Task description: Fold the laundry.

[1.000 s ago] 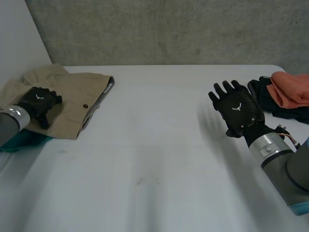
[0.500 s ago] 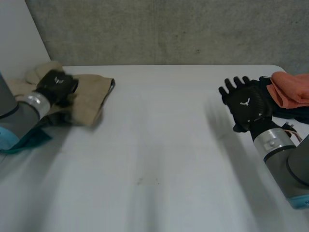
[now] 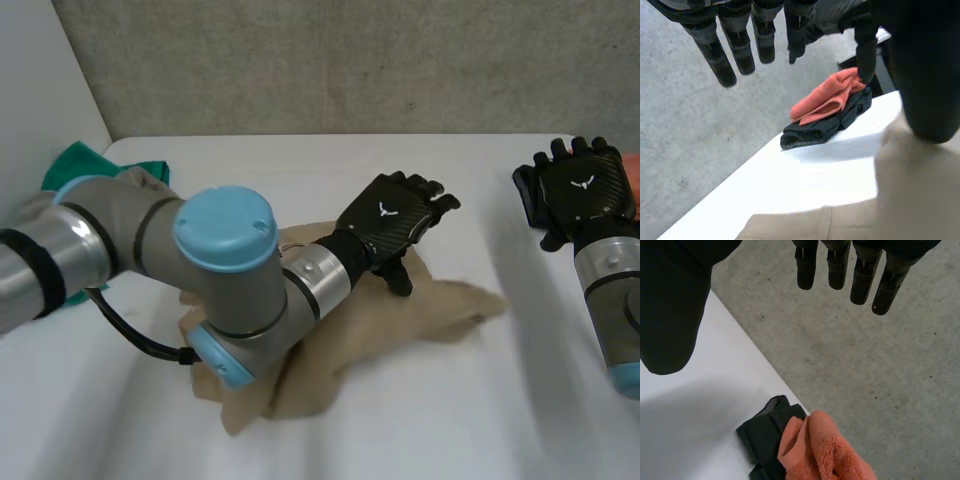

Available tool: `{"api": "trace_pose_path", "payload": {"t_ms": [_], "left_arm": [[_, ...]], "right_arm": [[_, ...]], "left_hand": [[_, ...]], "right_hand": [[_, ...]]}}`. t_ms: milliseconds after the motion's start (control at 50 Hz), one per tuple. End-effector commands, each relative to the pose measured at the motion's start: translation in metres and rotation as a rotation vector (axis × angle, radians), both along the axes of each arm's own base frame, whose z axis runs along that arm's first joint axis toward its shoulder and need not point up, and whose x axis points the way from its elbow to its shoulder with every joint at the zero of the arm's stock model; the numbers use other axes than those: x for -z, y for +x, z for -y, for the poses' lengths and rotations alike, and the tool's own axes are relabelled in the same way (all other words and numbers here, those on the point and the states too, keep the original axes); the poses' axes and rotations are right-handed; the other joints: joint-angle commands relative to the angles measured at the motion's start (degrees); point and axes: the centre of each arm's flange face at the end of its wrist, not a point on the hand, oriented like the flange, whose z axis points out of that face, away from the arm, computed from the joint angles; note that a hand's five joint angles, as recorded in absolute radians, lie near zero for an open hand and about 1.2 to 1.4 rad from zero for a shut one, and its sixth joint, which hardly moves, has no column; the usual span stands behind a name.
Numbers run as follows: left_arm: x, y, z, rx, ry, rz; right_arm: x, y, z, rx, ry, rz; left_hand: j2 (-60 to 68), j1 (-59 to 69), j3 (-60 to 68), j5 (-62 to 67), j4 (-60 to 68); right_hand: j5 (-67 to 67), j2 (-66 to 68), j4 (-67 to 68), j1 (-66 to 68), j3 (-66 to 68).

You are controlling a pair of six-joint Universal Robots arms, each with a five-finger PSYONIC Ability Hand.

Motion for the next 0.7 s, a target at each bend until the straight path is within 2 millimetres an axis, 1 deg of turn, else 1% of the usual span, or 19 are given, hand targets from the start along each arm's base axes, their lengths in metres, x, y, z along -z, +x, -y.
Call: {"api": "trace_pose_path", "payload": {"t_ms": [20, 60, 80, 100, 140, 160, 200, 220, 240, 300, 320, 360, 380, 400, 500, 540, 580, 620, 700], "left_arm": [[-0.02, 0.027, 0.022, -0.206, -0.028, 0.013], [-0.027, 0.046, 0.028, -0.285, -0.012, 0.036], [-0.032, 0.057, 0.029, -0.327, -0.005, 0.046], [-0.04, 0.077, 0.028, -0.398, 0.014, 0.069], [-0.046, 0.094, 0.021, -0.45, 0.032, 0.094], [-0.049, 0.106, 0.008, -0.478, 0.051, 0.119], [-0.052, 0.118, -0.005, -0.496, 0.065, 0.137], [-0.053, 0.123, -0.012, -0.5, 0.069, 0.143], [-0.056, 0.133, -0.025, -0.504, 0.075, 0.151], [-0.057, 0.145, -0.041, -0.504, 0.087, 0.161], [-0.054, 0.15, -0.052, -0.499, 0.101, 0.175], [-0.048, 0.156, -0.065, -0.486, 0.128, 0.21], [-0.04, 0.158, -0.074, -0.472, 0.158, 0.249], [-0.036, 0.159, -0.079, -0.464, 0.177, 0.269], [-0.009, 0.169, -0.097, -0.445, 0.296, 0.415], [0.002, 0.17, -0.099, -0.439, 0.331, 0.456], [0.009, 0.169, -0.097, -0.443, 0.35, 0.468], [0.018, 0.167, -0.093, -0.451, 0.374, 0.468], [0.028, 0.16, -0.085, -0.463, 0.383, 0.434]], "right_arm": [[-0.003, 0.005, -0.009, -0.065, 0.075, -0.006], [-0.005, 0.009, -0.016, -0.109, 0.107, -0.009], [-0.009, 0.014, -0.025, -0.167, 0.143, -0.02], [-0.012, 0.015, -0.03, -0.192, 0.16, -0.02], [-0.019, 0.018, -0.039, -0.244, 0.196, -0.015], [-0.027, 0.021, -0.048, -0.294, 0.231, -0.013], [-0.034, 0.022, -0.056, -0.332, 0.273, -0.013], [-0.037, 0.023, -0.06, -0.347, 0.298, -0.011], [-0.044, 0.024, -0.069, -0.368, 0.353, -0.007], [-0.053, 0.022, -0.082, -0.377, 0.45, 0.002], [-0.056, 0.021, -0.09, -0.376, 0.518, 0.005], [-0.057, 0.02, -0.101, -0.376, 0.618, 0.0], [-0.057, 0.019, -0.105, -0.376, 0.648, -0.001], [-0.057, 0.019, -0.108, -0.377, 0.672, -0.001], [-0.047, 0.019, -0.115, -0.385, 0.713, -0.015], [-0.034, 0.019, -0.115, -0.386, 0.716, -0.019], [-0.025, 0.02, -0.115, -0.389, 0.713, -0.022], [-0.011, 0.021, -0.114, -0.388, 0.709, -0.025], [0.01, 0.02, -0.111, -0.369, 0.714, -0.03]], "left_hand": [[-1.7, -0.3, -1.9, -0.6, -1.6], [-1.3, 0.0, -1.6, -0.3, -1.2], [-1.0, 0.4, -1.2, 0.1, -0.9], [-0.7, 0.7, -0.9, 0.4, -0.6], [-0.5, 0.9, -0.7, 0.6, -0.4], [0.8, 2.2, 0.6, 1.9, 0.9], [3.4, 4.7, 3.1, 4.4, 3.5], [4.4, 5.8, 4.1, 5.4, 4.5], [8.5, 9.9, 8.3, 9.6, 8.7], [19.3, 20.7, 19.1, 20.4, 19.4], [22.5, 23.9, 22.3, 23.6, 22.6], [25.7, 27.1, 25.5, 26.8, 25.8], [27.1, 28.5, 26.8, 28.2, 27.2], [27.3, 28.6, 27.0, 28.3, 27.4], [25.9, 27.3, 25.7, 27.0, 26.0], [22.4, 23.8, 22.2, 23.5, 22.5], [15.4, 16.7, 15.1, 16.4, 15.5], [7.1, 8.5, 6.9, 8.2, 7.2], [3.9, 5.3, 3.6, 5.0, 4.0]], "right_hand": [[-3.6, -2.9, -3.3, -1.6, -2.0], [-3.6, -2.9, -3.3, -1.6, -2.0], [-3.6, -2.9, -3.3, -1.6, -2.0], [-3.6, -2.9, -3.3, -1.6, -2.0], [-3.6, -2.9, -3.3, -1.6, -2.0], [-3.6, -2.9, -3.3, -1.6, -2.0], [-3.6, -2.9, -3.3, -1.6, -2.0], [-1.0, -0.4, -0.8, 1.0, 0.5], [0.6, 1.3, 0.9, 2.7, 2.2], [1.0, 1.7, 1.3, 3.1, 2.6], [1.0, 1.7, 1.3, 3.1, 2.6], [1.2, 1.9, 1.4, 3.2, 2.7], [1.5, 2.2, 1.8, 3.6, 3.1], [1.7, 2.4, 1.9, 3.7, 3.2], [2.0, 2.7, 2.3, 4.1, 3.6], [2.0, 2.7, 2.3, 4.1, 3.6], [2.0, 2.7, 2.3, 4.1, 3.6], [2.7, 3.4, 3.0, 4.7, 4.3], [5.2, 5.9, 5.5, 7.2, 6.8]]}}
